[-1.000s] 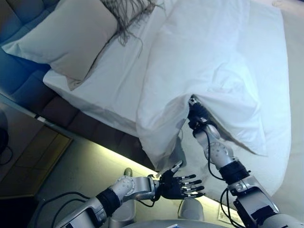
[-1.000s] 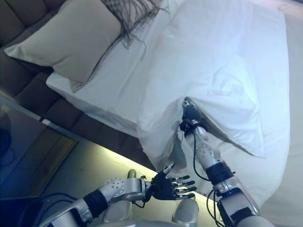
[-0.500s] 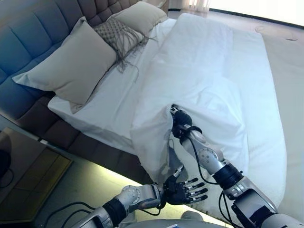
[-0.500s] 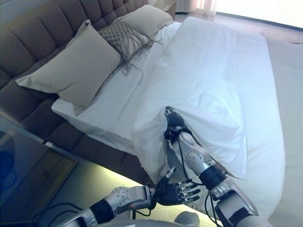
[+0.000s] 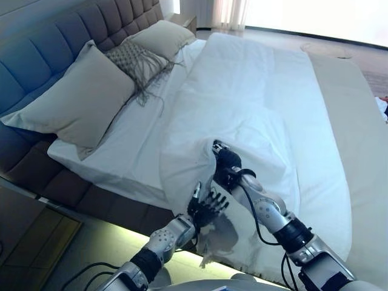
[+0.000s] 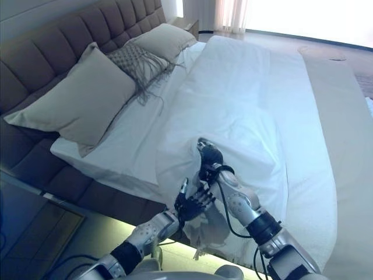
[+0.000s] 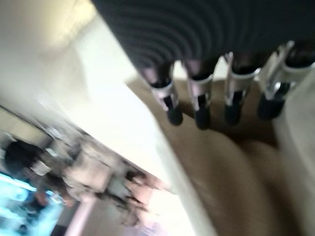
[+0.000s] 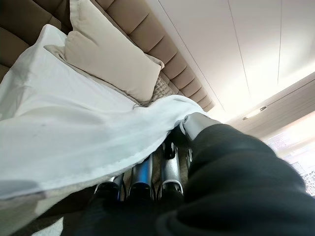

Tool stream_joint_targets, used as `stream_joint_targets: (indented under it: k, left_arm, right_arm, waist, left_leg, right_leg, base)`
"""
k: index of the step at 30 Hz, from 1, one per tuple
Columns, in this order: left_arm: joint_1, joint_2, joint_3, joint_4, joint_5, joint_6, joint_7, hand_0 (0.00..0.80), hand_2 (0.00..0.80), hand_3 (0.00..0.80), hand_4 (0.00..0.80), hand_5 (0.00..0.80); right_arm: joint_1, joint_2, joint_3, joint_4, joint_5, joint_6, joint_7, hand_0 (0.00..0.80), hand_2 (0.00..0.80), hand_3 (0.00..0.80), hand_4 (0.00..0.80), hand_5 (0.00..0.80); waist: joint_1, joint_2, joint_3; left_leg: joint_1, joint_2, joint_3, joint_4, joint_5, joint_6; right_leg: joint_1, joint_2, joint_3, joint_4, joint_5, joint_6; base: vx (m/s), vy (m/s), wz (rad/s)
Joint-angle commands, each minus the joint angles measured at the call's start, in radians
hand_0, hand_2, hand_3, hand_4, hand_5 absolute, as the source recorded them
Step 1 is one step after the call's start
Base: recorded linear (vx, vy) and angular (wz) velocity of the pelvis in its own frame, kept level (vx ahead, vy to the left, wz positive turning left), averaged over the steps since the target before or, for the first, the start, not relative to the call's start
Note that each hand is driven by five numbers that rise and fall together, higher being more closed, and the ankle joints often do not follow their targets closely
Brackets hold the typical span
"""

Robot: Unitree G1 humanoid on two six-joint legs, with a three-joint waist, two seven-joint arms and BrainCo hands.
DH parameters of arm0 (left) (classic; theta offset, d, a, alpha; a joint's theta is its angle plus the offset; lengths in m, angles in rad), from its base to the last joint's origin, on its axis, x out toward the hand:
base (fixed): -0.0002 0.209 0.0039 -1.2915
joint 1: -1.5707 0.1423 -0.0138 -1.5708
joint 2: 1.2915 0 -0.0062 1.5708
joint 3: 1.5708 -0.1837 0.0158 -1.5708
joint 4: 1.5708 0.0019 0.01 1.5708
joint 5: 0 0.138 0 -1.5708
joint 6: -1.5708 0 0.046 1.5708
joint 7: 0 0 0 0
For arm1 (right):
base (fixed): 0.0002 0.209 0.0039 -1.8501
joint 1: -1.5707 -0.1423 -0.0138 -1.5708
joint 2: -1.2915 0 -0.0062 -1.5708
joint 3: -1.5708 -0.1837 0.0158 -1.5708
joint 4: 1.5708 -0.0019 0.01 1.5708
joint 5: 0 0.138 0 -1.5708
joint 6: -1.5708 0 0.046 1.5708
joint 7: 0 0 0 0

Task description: Make the bed neatly

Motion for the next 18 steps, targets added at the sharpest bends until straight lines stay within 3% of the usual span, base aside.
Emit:
stream_joint_targets:
  k: [1,9,14,18]
  left_arm:
    - [-0.087,-0.064,0.043,-0.003,-0.029,-0.155,0.005,0.0,0.0,0.0,0.0,0.0]
    - [-0.08,-0.052,0.083,-0.068,-0.029,-0.253,0.043,0.0,0.0,0.0,0.0,0.0]
    - [-0.076,-0.045,0.087,-0.063,-0.029,-0.258,0.066,0.0,0.0,0.0,0.0,0.0]
    - [-0.091,-0.04,0.096,-0.05,-0.029,-0.218,0.045,0.0,0.0,0.0,0.0,0.0]
  right_arm:
    - [-0.065,0.017,-0.023,-0.162,-0.012,-0.043,0.082,0.8,0.8,0.8,0.8,0.8]
    - [-0.021,0.022,-0.024,-0.17,-0.024,-0.039,0.114,0.8,0.8,0.8,0.8,0.8]
    - [0.004,0.014,-0.02,-0.182,-0.02,-0.035,0.116,0.8,0.8,0.8,0.8,0.8]
    - [0.014,0.007,-0.012,-0.182,-0.007,-0.035,0.12,0.8,0.8,0.8,0.8,0.8]
  waist:
    - [0.004,0.012,-0.051]
    - [0.014,0.02,-0.048]
    - [0.015,0.02,-0.05]
    - [0.014,0.021,-0.055]
  left_leg:
    - [0.06,0.094,-0.034,0.008,-0.021,-0.001]
    - [0.052,0.105,-0.029,0.023,-0.01,-0.009]
    - [0.054,0.108,-0.019,0.015,-0.001,-0.01]
    - [0.052,0.113,-0.011,0.011,0.007,-0.011]
  right_leg:
    - [-0.103,-0.017,0.01,-0.06,0.229,0.004]
    - [-0.082,-0.015,-0.014,-0.054,0.219,-0.003]
    - [-0.066,-0.013,-0.028,-0.061,0.215,-0.005]
    - [-0.06,-0.011,-0.033,-0.067,0.214,-0.004]
  base:
    - [0.043,0.0,-0.05]
    - [0.043,0.009,-0.02]
    - [0.029,0.01,-0.01]
    - [0.0,0.0,0.0]
